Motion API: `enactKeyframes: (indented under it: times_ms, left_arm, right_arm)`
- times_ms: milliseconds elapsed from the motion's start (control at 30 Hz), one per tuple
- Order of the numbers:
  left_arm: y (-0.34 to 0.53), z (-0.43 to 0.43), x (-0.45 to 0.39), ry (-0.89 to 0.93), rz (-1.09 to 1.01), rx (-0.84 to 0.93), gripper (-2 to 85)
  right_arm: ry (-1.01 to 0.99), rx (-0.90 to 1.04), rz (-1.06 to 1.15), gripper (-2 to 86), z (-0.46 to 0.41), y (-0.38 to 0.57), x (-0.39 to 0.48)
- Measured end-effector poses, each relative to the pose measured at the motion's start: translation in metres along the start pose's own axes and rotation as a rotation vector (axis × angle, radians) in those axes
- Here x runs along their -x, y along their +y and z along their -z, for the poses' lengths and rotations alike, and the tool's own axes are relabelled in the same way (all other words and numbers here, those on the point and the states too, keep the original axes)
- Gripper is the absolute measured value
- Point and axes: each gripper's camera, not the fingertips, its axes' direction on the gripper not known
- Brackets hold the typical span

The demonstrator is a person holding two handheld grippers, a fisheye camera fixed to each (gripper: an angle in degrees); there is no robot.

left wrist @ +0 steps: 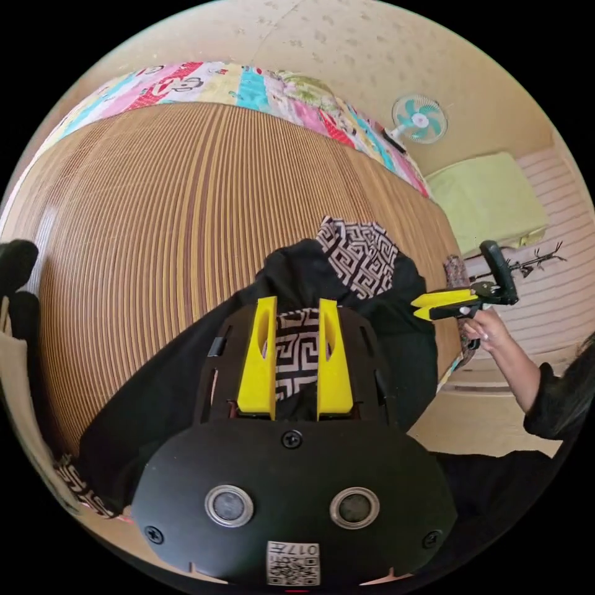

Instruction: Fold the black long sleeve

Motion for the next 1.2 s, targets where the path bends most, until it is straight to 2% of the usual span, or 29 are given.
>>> enactKeyframes:
  times_ms: [133,267,433,567,667,733,833,1033,1100,1200]
  left_arm:
    - [0.007,0.009,-0.009,-0.04,-0.059,-0.019,3.6]
    - [0.018,0.07,-0.015,0.135,-0.077,-0.182,0.1]
    - [0.024,0.147,-0.032,0.371,-0.207,-0.411,-0.5]
    - [0.046,0.142,-0.033,0.282,-0.222,-0.4,-0.3]
    - [0.076,0.098,0.0,0.241,-0.064,-0.318,0.4]
    - [0.1,0.071,0.025,0.189,0.06,-0.242,1.3]
    - [0.146,0.059,0.063,0.182,0.249,-0.195,2.6]
    - [0.234,0.094,0.13,0.358,0.702,-0.432,7.2]
    - [0.262,0.104,0.154,0.413,0.897,-0.571,10.7]
    - [0.286,0.104,0.181,0.468,1.078,-0.72,12.5]
  right_arm:
    - [0.03,0.032,-0.019,6.5,-0.008,0.01,-0.005]
    - [-0.015,-0.058,-0.03,2.5,0.018,0.024,-0.01]
    - [-0.069,-0.311,-0.077,1.2,0.088,0.058,-0.019]
    - [-0.1,-0.413,-0.043,1.1,0.11,0.086,-0.017]
    - [-0.164,-0.36,0.029,0.9,0.086,0.1,-0.014]
    - [-0.209,-0.159,-0.019,0.7,0.042,0.101,-0.023]
    - [-0.18,-0.036,-0.097,0.5,0.011,0.11,-0.027]
    - [-0.166,-0.169,-0.074,0.5,0.027,0.094,0.001]
    - [-0.193,-0.159,-0.044,0.5,0.027,0.077,0.014]
    - [-0.2,-0.159,0.025,0.6,0.023,0.054,0.046]
